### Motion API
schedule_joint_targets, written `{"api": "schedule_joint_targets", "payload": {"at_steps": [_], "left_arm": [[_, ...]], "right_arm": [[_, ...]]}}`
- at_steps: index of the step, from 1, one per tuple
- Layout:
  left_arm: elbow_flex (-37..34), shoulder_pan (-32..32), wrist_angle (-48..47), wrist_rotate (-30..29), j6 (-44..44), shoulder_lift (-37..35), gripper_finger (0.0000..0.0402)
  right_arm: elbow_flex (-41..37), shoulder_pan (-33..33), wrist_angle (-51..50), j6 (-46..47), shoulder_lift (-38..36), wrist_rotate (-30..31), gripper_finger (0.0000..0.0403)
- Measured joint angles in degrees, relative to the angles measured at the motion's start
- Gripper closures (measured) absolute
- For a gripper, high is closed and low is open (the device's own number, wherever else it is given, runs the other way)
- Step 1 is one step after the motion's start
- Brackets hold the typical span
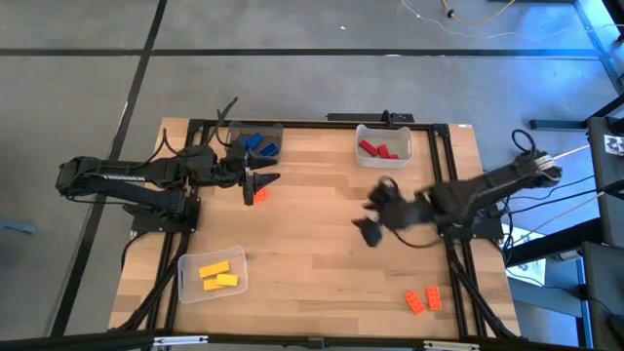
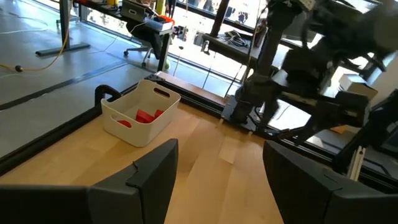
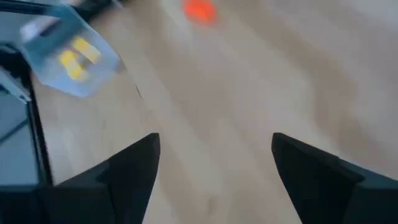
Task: Sort & place blocks by color
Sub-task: Move the top orange three stud game piece into the bottom right
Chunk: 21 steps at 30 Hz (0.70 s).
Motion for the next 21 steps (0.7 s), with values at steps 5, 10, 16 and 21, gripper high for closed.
{"api": "schedule_joint_targets", "payload": {"at_steps": [5, 10, 16, 21], "left_arm": [[0.00, 0.01, -0.02, 4.80, -0.04, -0.02, 0.0174], [0.00, -0.02, -0.47, 7.34, -0.75, -0.02, 0.0174], [0.00, -0.03, -0.46, 7.08, -1.38, -0.02, 0.0174], [0.00, -0.03, -0.24, 7.30, -1.36, -0.02, 0.0174]], "right_arm": [[-0.02, -14.61, 17.58, -27.71, 2.50, -12.79, 0.0093], [-0.02, -26.20, 29.18, -38.96, 3.08, -25.50, 0.0093], [-2.33, -31.75, 35.90, -40.78, 1.69, -29.51, 0.0093], [-15.99, -31.67, 52.87, -33.55, -2.69, -32.56, 0.0093]]}}
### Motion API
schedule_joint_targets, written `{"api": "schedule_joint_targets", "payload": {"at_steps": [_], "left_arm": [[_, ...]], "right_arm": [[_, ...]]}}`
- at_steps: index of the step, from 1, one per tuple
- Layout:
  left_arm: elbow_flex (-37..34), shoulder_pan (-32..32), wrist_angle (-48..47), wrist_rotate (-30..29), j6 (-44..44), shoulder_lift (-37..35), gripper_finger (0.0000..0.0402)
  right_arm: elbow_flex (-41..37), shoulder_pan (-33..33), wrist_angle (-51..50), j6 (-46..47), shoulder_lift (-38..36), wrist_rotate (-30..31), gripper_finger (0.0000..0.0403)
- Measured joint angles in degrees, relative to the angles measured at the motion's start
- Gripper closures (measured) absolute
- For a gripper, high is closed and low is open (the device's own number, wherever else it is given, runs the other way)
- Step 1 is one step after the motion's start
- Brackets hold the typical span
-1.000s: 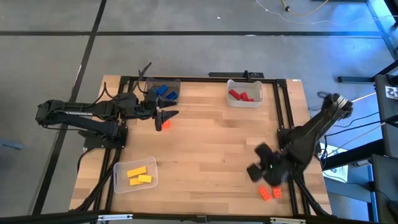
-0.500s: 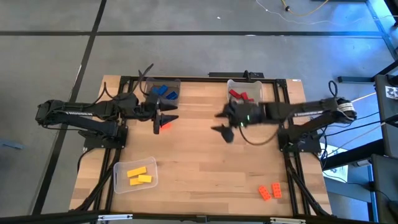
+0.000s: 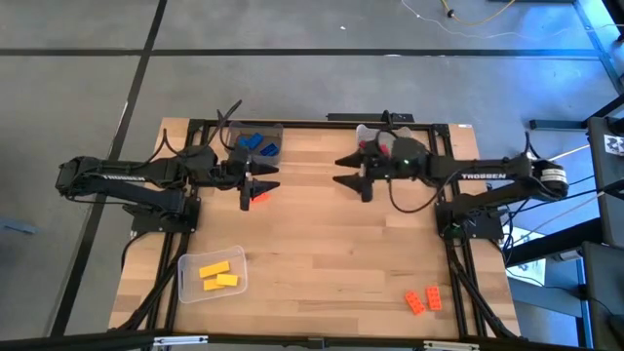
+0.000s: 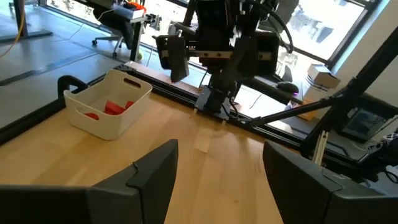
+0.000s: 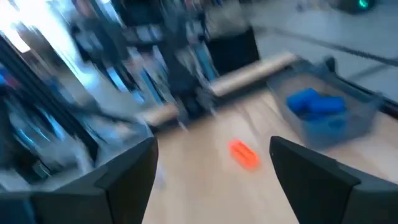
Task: Sort & place blocks by color
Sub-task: Move the top orange three stud game piece into the bottom right
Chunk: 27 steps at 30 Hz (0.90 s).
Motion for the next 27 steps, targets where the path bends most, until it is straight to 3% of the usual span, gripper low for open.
{"api": "schedule_joint_targets", "payload": {"at_steps": [5, 9, 18, 20, 23, 27], "left_arm": [[0.00, 0.00, -0.09, 0.00, 1.13, 0.00, 0.0174], [0.00, 0.00, -0.31, 0.00, 1.96, 0.02, 0.0174], [0.12, -0.02, -0.77, -1.91, 1.95, 0.02, 0.0175], [2.09, 0.65, -5.38, -4.55, 1.67, 0.80, 0.0176], [7.60, 4.34, -20.54, -6.97, 1.30, 3.99, 0.0177], [12.97, 10.67, -38.00, -4.45, 1.45, 9.45, 0.0177]], "right_arm": [[-7.91, -0.03, 20.23, 4.65, -2.19, -2.50, 0.0093], [-9.19, 0.00, 20.79, -2.29, -2.05, -2.67, 0.0093], [-9.10, 0.00, 21.02, -1.22, -2.12, -2.58, 0.0093], [-9.10, 0.00, 21.04, -1.17, -2.12, -2.58, 0.0093], [-9.10, 0.00, 20.98, -1.19, -2.12, -2.54, 0.0093], [-9.08, 0.00, 20.90, -1.19, -2.12, -2.52, 0.0093]]}}
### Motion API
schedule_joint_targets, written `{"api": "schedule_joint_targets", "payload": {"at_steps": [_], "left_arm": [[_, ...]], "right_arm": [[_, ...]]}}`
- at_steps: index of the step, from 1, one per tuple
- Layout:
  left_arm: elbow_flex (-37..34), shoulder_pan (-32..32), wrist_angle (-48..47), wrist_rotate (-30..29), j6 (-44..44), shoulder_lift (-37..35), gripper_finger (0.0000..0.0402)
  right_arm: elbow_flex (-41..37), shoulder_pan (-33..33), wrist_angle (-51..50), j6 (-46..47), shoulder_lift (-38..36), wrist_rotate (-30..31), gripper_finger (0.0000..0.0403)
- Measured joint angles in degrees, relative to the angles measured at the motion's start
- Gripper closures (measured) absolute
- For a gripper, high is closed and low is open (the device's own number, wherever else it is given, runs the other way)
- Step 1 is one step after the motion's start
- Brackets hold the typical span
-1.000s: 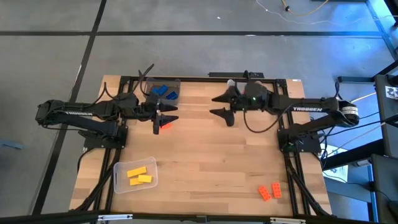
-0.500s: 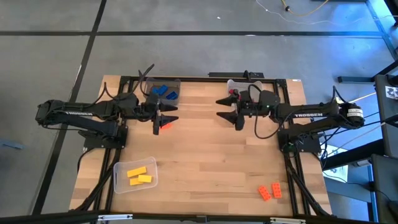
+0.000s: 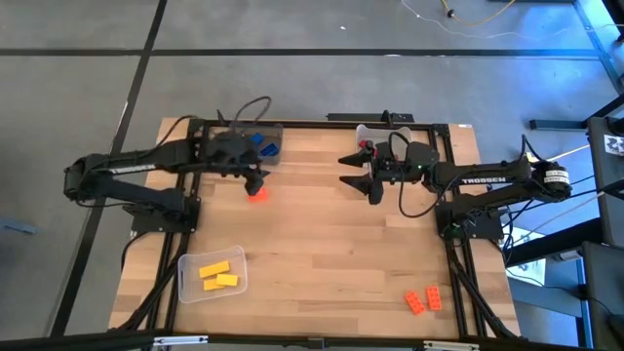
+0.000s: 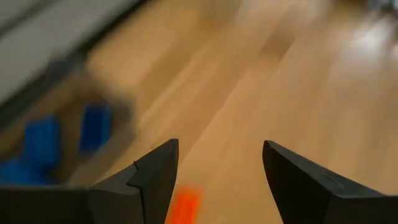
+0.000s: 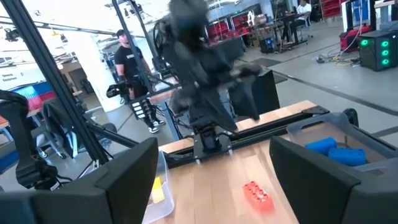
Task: Sort & place blocks by color
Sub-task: Move the top orange three stud game piece into the bottom right
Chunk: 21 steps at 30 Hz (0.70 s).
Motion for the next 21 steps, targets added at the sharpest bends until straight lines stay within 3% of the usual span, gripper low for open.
{"api": "schedule_joint_targets", "payload": {"at_steps": [6, 12, 17, 21], "left_arm": [[-2.37, 4.68, -7.79, 6.29, 6.71, 7.63, 0.0167], [-7.80, 4.60, -6.36, 9.82, 10.09, 13.55, 0.0152], [-11.41, 2.44, -1.07, 9.92, 11.10, 15.02, 0.0148], [-13.63, 1.60, 1.31, 4.93, 12.48, 15.52, 0.0148]], "right_arm": [[0.02, 0.00, -1.15, 0.15, 0.02, 0.01, 0.0093], [0.02, 0.00, -1.43, 0.20, 0.02, 0.02, 0.0093], [0.03, 0.00, -1.43, 0.18, 0.02, 0.08, 0.0093], [0.04, 0.01, -1.56, -0.01, 0.02, 0.36, 0.0093]]}}
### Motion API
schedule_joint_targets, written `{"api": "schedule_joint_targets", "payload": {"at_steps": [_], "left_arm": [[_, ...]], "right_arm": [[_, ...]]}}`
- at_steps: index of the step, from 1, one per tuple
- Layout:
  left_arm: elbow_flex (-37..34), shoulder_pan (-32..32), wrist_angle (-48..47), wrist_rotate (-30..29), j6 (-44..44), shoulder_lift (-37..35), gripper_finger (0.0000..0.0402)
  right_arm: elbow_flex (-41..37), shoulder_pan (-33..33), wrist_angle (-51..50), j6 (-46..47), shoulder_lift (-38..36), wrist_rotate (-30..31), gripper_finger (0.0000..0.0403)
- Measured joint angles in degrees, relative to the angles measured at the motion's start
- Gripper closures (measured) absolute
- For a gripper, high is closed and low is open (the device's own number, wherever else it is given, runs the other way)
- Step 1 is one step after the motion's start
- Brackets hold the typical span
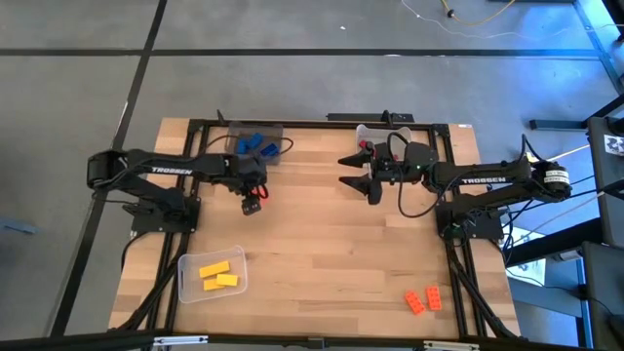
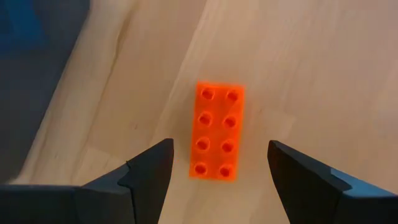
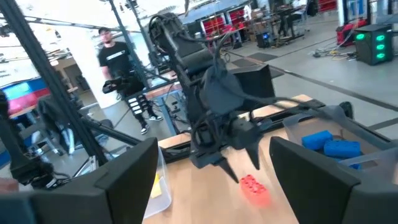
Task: Sort & place blocks by color
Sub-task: Move the top orange three stud game piece into the bottom right
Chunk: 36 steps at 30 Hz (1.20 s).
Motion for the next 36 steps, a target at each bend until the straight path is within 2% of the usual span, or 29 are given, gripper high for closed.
{"api": "schedule_joint_targets", "payload": {"at_steps": [6, 13, 26, 30, 36], "left_arm": [[-2.68, 0.11, 3.34, -0.14, 1.52, -0.01, 0.0148], [-6.23, 1.84, 6.61, 2.31, 1.57, 0.01, 0.0148], [-10.30, 3.25, 11.16, 1.02, 3.04, -0.01, 0.0154], [-10.33, 3.18, 12.64, -0.25, 4.16, -0.01, 0.0179], [-10.33, 3.18, 15.50, -0.98, 4.18, -0.02, 0.0266]], "right_arm": [[0.00, -0.01, -0.19, -0.06, 0.00, 2.74, 0.0093], [0.00, -0.01, -0.76, -0.17, 0.00, 2.72, 0.0093], [0.00, -0.01, -1.22, -0.04, 0.00, 2.72, 0.0093], [0.00, -0.01, -1.22, -0.02, 0.00, 2.72, 0.0093], [0.00, 0.01, -1.22, 0.37, 0.00, 2.70, 0.0093]]}}
